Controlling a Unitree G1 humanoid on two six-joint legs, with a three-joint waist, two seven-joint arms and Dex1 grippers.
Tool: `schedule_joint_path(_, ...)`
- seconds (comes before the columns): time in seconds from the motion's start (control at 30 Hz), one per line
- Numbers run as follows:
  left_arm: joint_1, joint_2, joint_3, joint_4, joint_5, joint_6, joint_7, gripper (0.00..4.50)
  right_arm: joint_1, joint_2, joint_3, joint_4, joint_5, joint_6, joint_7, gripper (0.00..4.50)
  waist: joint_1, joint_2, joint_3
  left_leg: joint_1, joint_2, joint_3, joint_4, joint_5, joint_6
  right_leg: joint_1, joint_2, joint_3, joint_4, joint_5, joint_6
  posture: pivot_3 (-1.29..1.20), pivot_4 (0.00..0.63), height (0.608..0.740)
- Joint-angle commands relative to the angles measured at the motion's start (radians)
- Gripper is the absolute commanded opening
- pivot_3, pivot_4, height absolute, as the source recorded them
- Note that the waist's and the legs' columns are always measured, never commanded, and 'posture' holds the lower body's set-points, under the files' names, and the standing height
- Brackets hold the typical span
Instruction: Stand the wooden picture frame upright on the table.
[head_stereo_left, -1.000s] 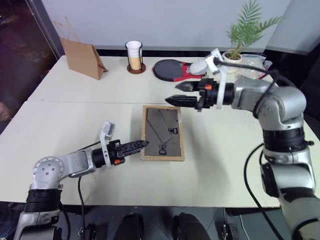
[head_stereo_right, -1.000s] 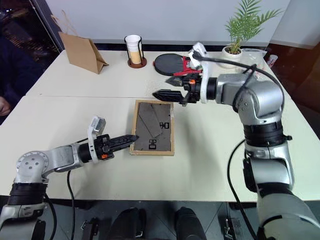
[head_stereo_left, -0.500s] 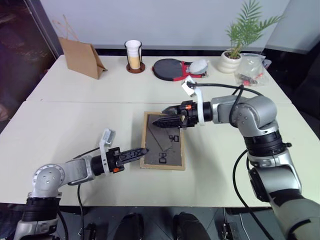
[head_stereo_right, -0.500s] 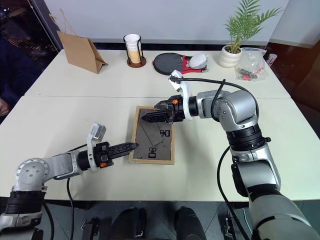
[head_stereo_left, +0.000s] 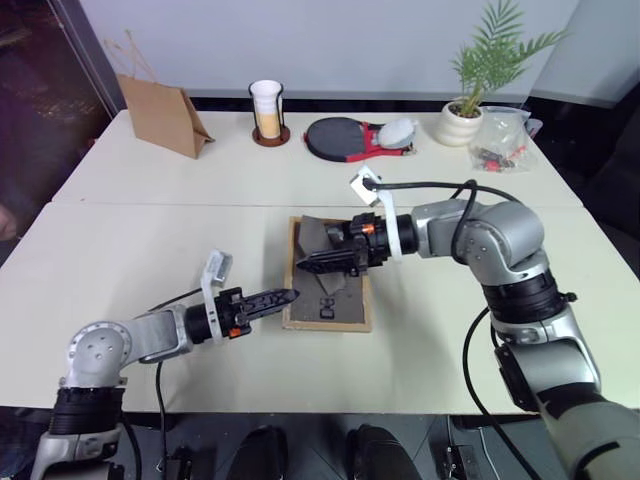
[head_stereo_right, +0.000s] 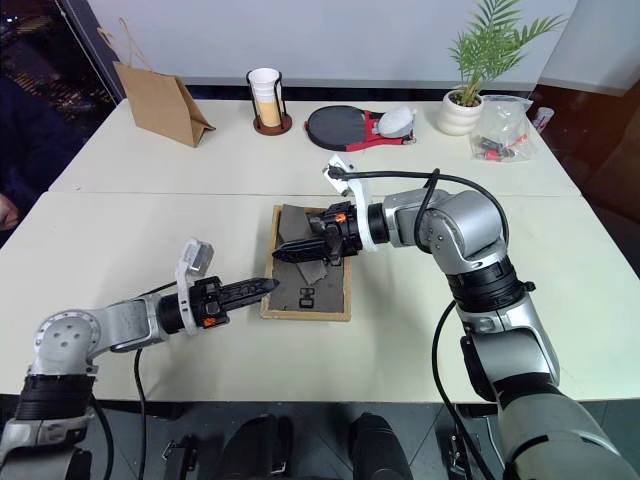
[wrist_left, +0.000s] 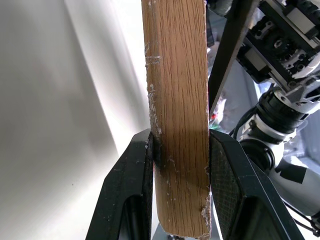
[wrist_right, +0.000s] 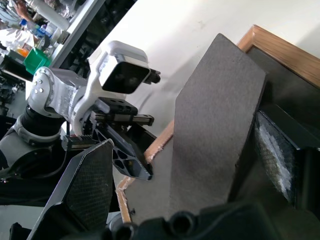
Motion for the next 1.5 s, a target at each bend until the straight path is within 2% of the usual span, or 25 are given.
schedule_joint_path(0.03,0.011,-0.017,0.002,-0.008,0.021,-0.014,-0.033,1.0,-0.029,-0.015,-0.056,-0.067,0.036,0.009,-0.006,4.46,0.0,0.0,0.0,0.0,0.0,0.0,0.0,0.0,0.0,0.0,0.0,0.0,0.0,0.0,0.0,0.0,0.15,0.74)
schedule_joint_path(0.4,0.02,0.011,0.049,0.032,0.058,0.012,-0.098,1.0,-0.013,-0.069,-0.165,-0.214,0.148,0.104,-0.043,4.46,0.0,0.0,0.0,0.0,0.0,0.0,0.0,0.0,0.0,0.0,0.0,0.0,0.0,0.0,0.0,0.0,0.15,0.74)
schedule_joint_path(0.57,0.019,0.015,0.049,0.047,0.079,0.01,-0.124,1.0,0.003,-0.077,-0.177,-0.239,0.184,0.122,-0.057,4.46,0.001,0.0,0.0,0.0,0.0,0.0,0.0,0.0,0.0,0.0,0.0,0.0,0.0,0.0,0.0,0.0,0.15,0.74)
schedule_joint_path(0.87,0.008,-0.005,0.039,0.046,0.133,0.018,-0.166,1.0,-0.005,-0.117,-0.103,-0.102,0.076,-0.02,-0.028,4.46,0.0,0.0,0.0,0.0,0.0,0.0,0.0,0.0,0.0,0.0,-0.001,0.0,0.0,0.0,0.0,0.0,0.15,0.74)
schedule_joint_path(1.17,0.001,-0.002,0.076,-0.013,0.019,0.053,-0.066,1.0,-0.012,-0.062,0.003,-0.027,0.01,-0.126,0.042,4.46,0.0,0.0,0.0,0.0,0.0,0.0,0.0,0.0,0.0,0.0,0.0,0.0,0.0,0.0,0.0,0.0,0.15,0.74)
schedule_joint_path(1.5,0.012,-0.005,0.065,-0.034,-0.103,0.012,0.081,1.0,-0.006,-0.091,-0.065,-0.142,0.078,-0.048,0.042,4.46,0.001,0.0,0.0,0.0,0.0,-0.001,0.0,0.0,0.0,0.0,-0.001,0.0,0.0,0.0,0.0,0.0,0.15,0.74)
